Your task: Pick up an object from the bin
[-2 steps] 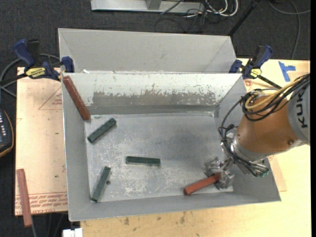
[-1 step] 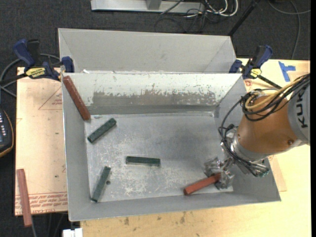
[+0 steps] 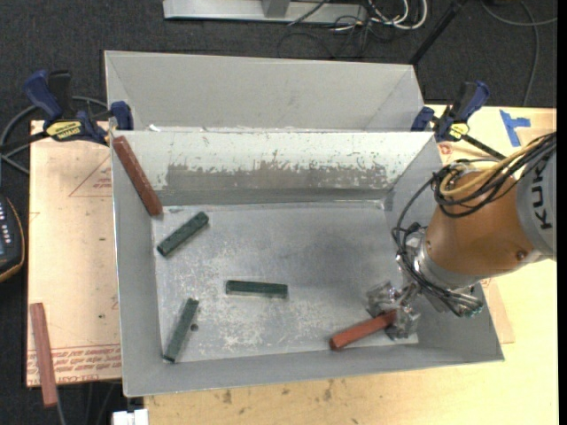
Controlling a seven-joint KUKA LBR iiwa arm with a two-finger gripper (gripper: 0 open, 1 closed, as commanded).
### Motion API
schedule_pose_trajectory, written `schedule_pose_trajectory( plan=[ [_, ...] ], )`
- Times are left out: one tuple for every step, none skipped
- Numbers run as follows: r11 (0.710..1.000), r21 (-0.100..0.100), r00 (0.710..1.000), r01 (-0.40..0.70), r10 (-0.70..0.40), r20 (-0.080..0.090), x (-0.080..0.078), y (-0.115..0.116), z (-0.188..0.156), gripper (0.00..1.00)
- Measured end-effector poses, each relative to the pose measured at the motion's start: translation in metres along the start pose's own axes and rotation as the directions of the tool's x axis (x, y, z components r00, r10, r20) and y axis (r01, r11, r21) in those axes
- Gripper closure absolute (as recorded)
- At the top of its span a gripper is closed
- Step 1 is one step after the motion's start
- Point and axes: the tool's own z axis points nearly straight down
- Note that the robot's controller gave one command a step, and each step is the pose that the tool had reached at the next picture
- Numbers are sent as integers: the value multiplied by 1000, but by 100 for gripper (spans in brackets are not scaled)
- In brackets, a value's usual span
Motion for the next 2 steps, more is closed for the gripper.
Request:
schedule_pose_trajectory(
  plan=[
    [1000, 0, 1000, 0, 0, 0, 0, 0, 0, 100],
    [1000, 0, 1000, 0, 0, 0, 0, 0, 0, 100]
  ],
)
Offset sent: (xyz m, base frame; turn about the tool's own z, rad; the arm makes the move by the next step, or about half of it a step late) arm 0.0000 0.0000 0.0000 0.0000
